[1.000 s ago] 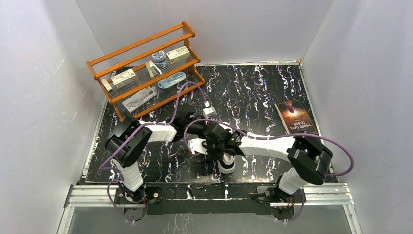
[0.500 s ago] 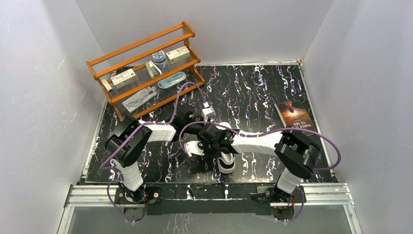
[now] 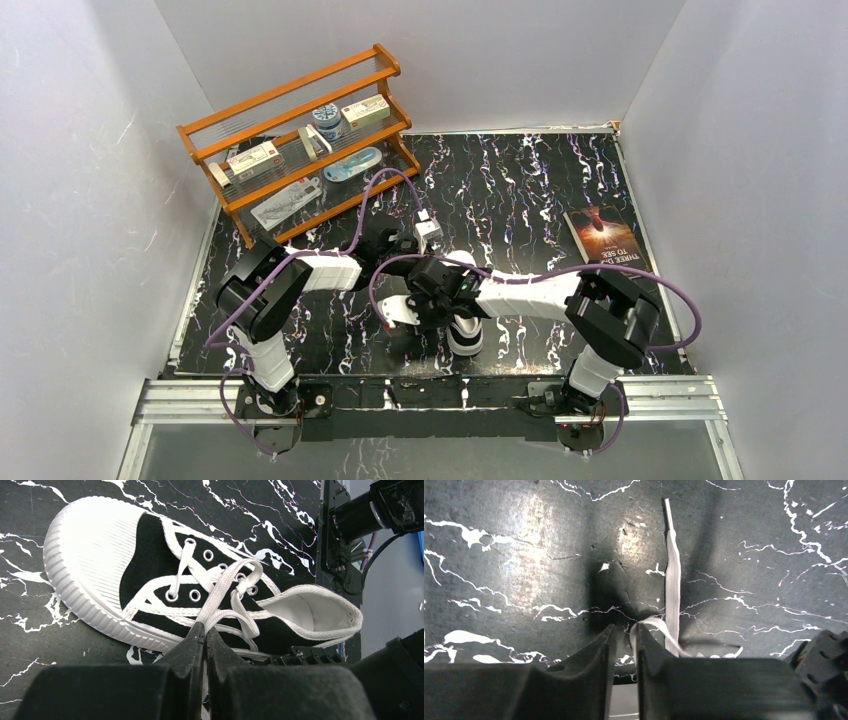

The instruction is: Tie the shoes

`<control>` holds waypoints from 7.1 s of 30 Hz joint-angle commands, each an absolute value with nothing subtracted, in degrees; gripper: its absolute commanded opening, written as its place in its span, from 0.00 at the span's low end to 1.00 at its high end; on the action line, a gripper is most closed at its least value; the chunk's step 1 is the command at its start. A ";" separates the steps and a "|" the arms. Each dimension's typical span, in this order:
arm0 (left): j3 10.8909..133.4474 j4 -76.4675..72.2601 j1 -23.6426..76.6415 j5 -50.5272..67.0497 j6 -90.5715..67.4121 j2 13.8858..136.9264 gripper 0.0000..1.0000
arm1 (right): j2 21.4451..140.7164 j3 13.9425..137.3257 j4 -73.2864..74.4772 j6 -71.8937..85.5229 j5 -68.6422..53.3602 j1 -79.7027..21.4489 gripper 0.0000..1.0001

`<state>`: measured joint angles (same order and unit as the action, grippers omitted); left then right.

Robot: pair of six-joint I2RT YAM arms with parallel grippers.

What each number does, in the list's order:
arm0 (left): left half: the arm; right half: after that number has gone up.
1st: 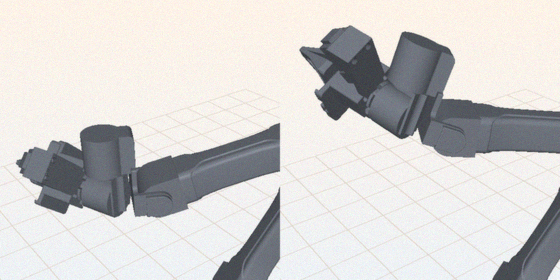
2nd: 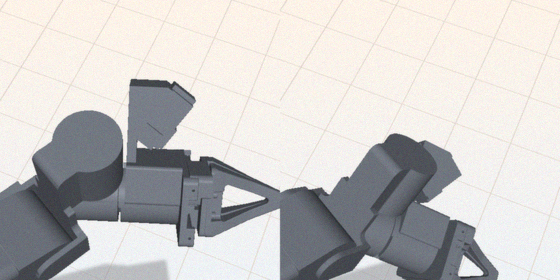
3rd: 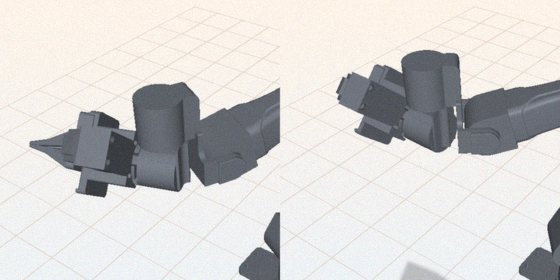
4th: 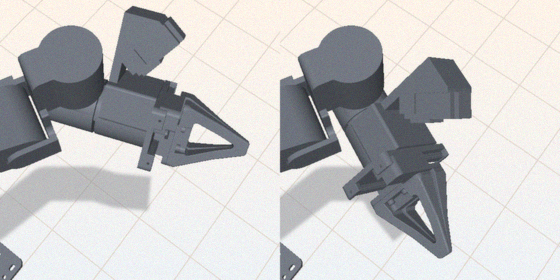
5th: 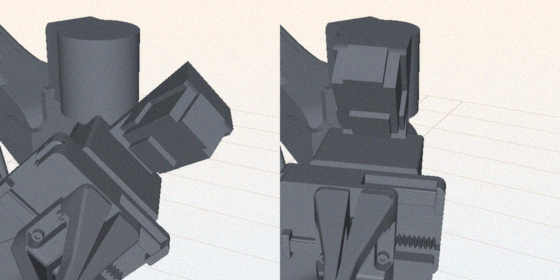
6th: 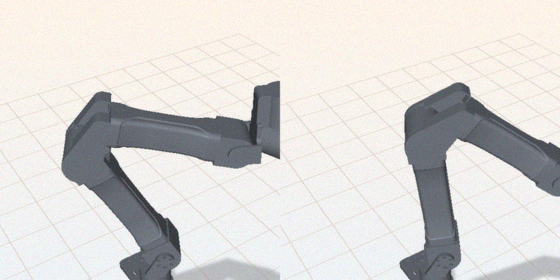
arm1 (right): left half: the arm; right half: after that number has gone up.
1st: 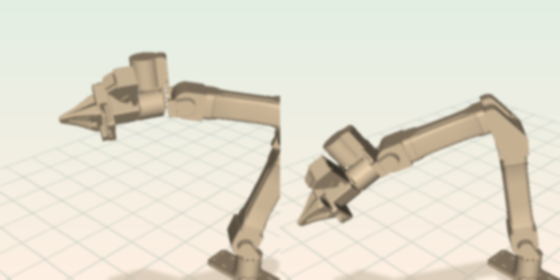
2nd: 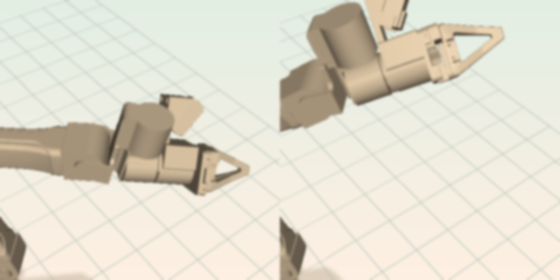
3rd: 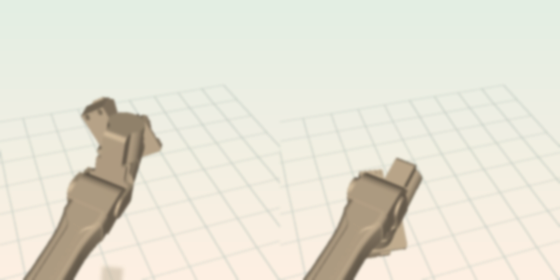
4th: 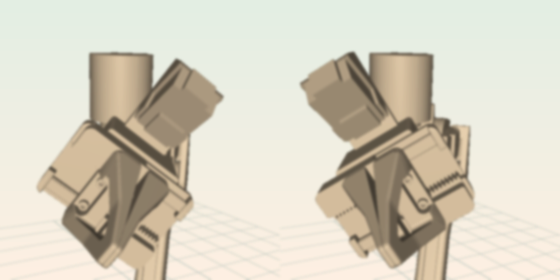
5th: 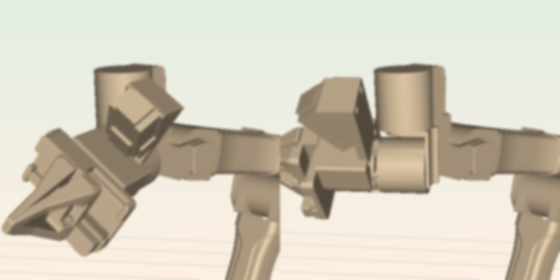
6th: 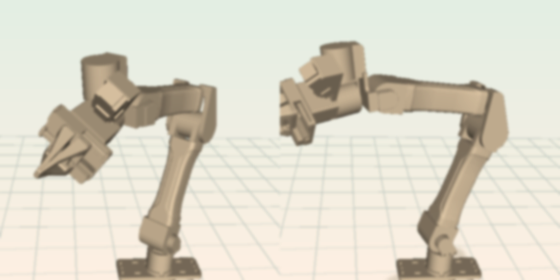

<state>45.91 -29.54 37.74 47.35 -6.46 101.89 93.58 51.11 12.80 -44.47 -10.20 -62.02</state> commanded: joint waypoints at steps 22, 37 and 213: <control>44.34 -32.17 38.23 46.52 -8.31 94.61 0.00 | 75.62 65.80 38.72 0.44 -19.81 -62.34 0.00; 43.95 -33.45 38.90 45.71 -12.61 91.83 0.00 | 80.27 75.86 59.32 16.39 -31.88 -49.34 0.00; 48.89 -29.88 40.37 45.51 -21.94 97.97 0.33 | 72.67 42.98 21.93 15.97 -36.04 -26.46 0.00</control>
<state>48.05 -24.32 39.97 40.60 -20.91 98.37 73.56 43.22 23.94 16.27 -34.74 -26.28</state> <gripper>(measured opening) 0.350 0.011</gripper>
